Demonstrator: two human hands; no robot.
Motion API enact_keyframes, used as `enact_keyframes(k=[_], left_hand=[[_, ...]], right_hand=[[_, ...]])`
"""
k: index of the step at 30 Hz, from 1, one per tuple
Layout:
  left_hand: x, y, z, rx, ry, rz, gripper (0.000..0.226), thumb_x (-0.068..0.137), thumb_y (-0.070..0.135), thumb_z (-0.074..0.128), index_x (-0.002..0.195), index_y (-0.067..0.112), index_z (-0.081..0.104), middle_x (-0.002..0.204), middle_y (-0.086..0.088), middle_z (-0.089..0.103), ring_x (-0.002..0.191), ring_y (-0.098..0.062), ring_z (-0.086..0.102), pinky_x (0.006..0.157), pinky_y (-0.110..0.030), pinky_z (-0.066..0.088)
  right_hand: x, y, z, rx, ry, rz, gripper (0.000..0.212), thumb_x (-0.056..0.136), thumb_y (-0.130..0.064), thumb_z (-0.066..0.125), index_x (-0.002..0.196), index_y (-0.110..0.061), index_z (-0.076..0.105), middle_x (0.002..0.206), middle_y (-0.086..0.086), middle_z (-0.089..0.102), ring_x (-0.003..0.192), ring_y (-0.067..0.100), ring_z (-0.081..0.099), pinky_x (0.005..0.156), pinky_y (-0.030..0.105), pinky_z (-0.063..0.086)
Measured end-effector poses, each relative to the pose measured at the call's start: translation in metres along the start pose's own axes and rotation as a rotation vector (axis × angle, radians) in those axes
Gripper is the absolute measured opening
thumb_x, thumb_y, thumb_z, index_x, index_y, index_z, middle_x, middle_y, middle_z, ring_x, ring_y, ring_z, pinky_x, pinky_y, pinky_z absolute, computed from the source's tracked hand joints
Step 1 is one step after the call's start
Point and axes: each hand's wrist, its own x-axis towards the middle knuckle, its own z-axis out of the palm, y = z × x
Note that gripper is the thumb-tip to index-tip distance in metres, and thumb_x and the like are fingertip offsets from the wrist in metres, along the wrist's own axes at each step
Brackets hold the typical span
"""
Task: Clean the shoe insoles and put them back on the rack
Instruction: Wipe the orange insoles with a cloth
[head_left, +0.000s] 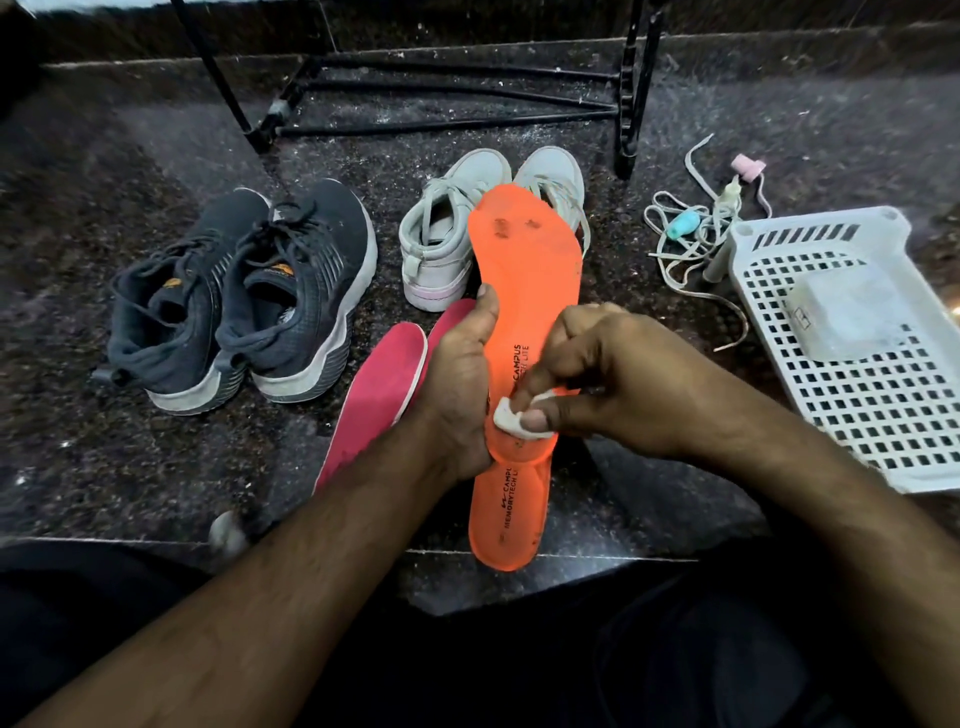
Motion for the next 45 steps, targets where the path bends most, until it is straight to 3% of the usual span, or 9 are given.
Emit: enact_keyframes(k=[7,14,16,20,23,29,36,42,45], left_hand=[[-0.002,-0.004,0.0,0.172,-0.035,-0.066,0.067,0.098,0.068,0.023,0.117,0.018,0.064,0.099,-0.006,0.072,0.078,-0.024,0.074,0.055,-0.05,0.059],[0.005,0.002,-0.003,-0.004,0.063,0.015,0.075,0.103,0.058,0.026,0.089,0.006,0.078,0.099,-0.014,0.073,0.088,-0.027,0.071,0.089,-0.036,0.053],[0.004,0.003,-0.001,-0.018,0.058,0.01,0.066,0.103,0.058,0.028,0.106,0.008,0.071,0.111,-0.015,0.066,0.1,-0.03,0.063,0.1,-0.045,0.049],[0.0,-0.001,0.001,0.178,0.006,-0.072,0.067,0.1,0.065,0.024,0.115,0.014,0.065,0.097,-0.01,0.068,0.073,-0.028,0.07,0.049,-0.045,0.058],[-0.002,-0.004,0.002,0.182,-0.016,-0.091,0.061,0.1,0.063,0.026,0.12,0.018,0.063,0.092,-0.009,0.072,0.071,-0.026,0.072,0.048,-0.046,0.058],[0.0,-0.001,0.002,0.009,-0.038,-0.09,0.052,0.097,0.053,0.041,0.119,0.013,0.067,0.106,-0.013,0.07,0.082,-0.029,0.07,0.074,-0.046,0.057],[0.001,-0.009,0.004,0.225,-0.006,-0.056,0.041,0.103,0.042,0.041,0.141,0.028,0.049,0.122,-0.012,0.071,0.093,-0.038,0.072,0.062,-0.055,0.058],[0.002,-0.003,-0.001,0.088,0.087,-0.048,0.042,0.101,0.038,0.042,0.096,0.01,0.073,0.088,-0.011,0.072,0.071,-0.026,0.066,0.068,-0.039,0.058],[0.001,-0.006,0.002,0.157,0.112,-0.076,0.04,0.103,0.04,0.041,0.1,0.012,0.069,0.081,-0.01,0.074,0.062,-0.025,0.069,0.061,-0.04,0.059]], right_hand=[[0.008,0.02,-0.008,-0.069,0.412,0.184,0.01,0.083,-0.035,0.077,0.093,-0.033,0.077,0.082,-0.011,0.053,0.088,0.023,0.058,0.077,0.043,0.052],[-0.001,-0.002,0.006,-0.095,-0.052,-0.133,0.014,0.081,-0.042,0.076,0.094,-0.038,0.077,0.082,-0.011,0.058,0.086,0.015,0.051,0.082,0.038,0.044],[-0.002,0.006,-0.003,-0.124,-0.012,-0.114,0.014,0.082,-0.042,0.076,0.095,-0.037,0.077,0.081,-0.012,0.054,0.086,0.012,0.048,0.078,0.032,0.041],[0.003,0.015,-0.011,-0.146,0.284,0.033,0.003,0.084,-0.034,0.074,0.087,-0.033,0.075,0.079,-0.009,0.051,0.084,0.017,0.049,0.075,0.026,0.033],[0.012,0.017,-0.002,-0.145,0.48,0.178,0.006,0.087,-0.036,0.071,0.091,-0.032,0.074,0.076,-0.01,0.047,0.085,0.022,0.052,0.072,0.028,0.034],[0.001,0.007,-0.006,-0.237,0.023,0.015,0.031,0.077,-0.062,0.06,0.097,-0.04,0.072,0.082,-0.013,0.056,0.086,0.014,0.05,0.083,0.044,0.045],[0.006,0.026,-0.024,-0.203,0.48,0.175,0.013,0.085,-0.036,0.073,0.093,-0.027,0.075,0.078,-0.005,0.053,0.081,0.018,0.056,0.073,0.031,0.042],[0.001,0.015,-0.009,-0.16,-0.025,0.023,0.02,0.08,-0.033,0.081,0.098,-0.03,0.075,0.086,-0.009,0.06,0.083,0.01,0.056,0.076,0.02,0.042],[-0.001,0.017,-0.013,-0.201,0.013,0.01,0.017,0.08,-0.037,0.077,0.095,-0.029,0.074,0.083,-0.009,0.061,0.082,0.012,0.056,0.079,0.03,0.047]])
